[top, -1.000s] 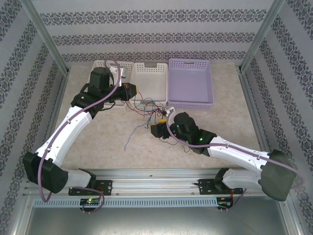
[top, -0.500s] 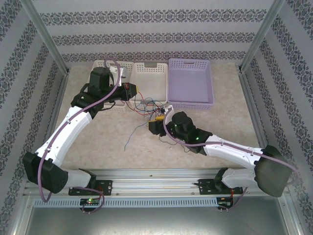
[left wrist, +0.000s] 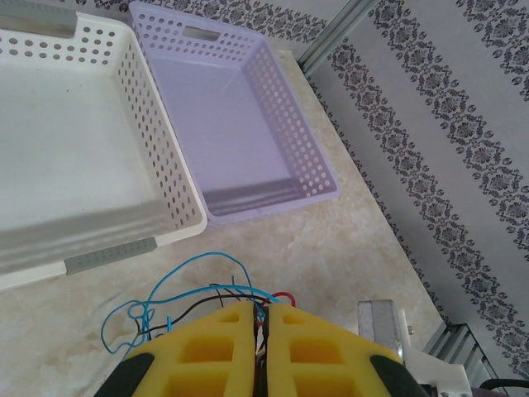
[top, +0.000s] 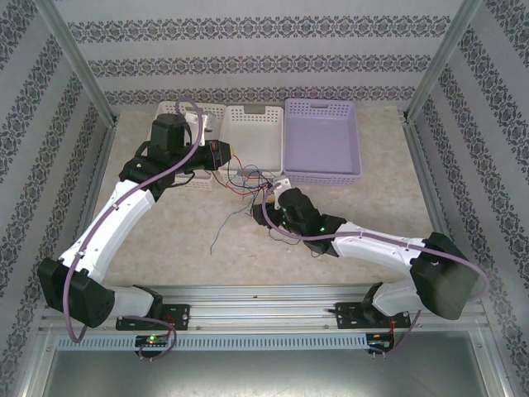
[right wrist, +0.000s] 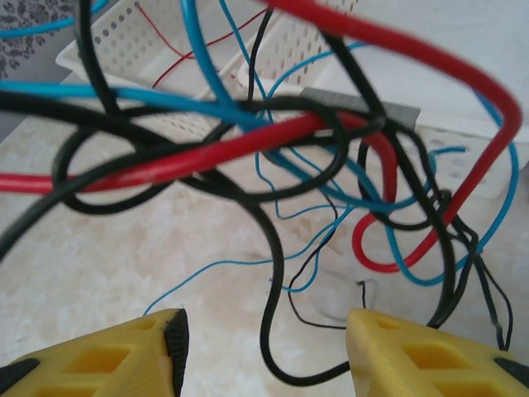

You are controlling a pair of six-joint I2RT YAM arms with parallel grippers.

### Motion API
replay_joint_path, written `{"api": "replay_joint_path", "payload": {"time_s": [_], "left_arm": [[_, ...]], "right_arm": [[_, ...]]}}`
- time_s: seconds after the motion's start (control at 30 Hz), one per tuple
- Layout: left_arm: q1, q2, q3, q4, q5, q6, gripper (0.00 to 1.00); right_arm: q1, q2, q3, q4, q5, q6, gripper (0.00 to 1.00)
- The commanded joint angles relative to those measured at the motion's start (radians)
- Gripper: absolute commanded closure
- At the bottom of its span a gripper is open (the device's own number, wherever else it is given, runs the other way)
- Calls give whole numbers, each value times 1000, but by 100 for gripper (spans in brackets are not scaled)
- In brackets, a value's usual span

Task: Untangle the cables

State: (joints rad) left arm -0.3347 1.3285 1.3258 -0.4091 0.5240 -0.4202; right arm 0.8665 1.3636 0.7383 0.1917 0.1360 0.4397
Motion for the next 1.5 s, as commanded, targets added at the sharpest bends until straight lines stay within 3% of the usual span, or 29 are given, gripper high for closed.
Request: {"api": "replay_joint_path", "payload": {"time_s": [0.0,0.2,0.43,0.7,1.07,1.3,1.4,1.47], "left_arm": [[-12,-22,-8,59,24,-9,100],[-12,-27,-10,64,28,-9,100],[-12,-49,-6,50,-2,10,100],[-4,-61,27,-42,-167,41,100],[16,-59,63,-135,-345,66,100],[21,-24,142,-249,-483,83,100],[21,5,201,-331,-526,74,100],[21,-1,190,-336,-504,63,100]], "right_arm": [[1,18,39,21,57,-28,47],[2,79,69,28,80,-15,62],[0,5,24,-7,158,-12,100],[-27,-247,-144,-137,206,45,100],[-266,-700,-266,-504,164,133,100],[-514,-845,-224,-713,18,132,100],[-591,-846,-211,-727,-92,116,100],[-609,-844,-233,-645,-232,102,100]]}}
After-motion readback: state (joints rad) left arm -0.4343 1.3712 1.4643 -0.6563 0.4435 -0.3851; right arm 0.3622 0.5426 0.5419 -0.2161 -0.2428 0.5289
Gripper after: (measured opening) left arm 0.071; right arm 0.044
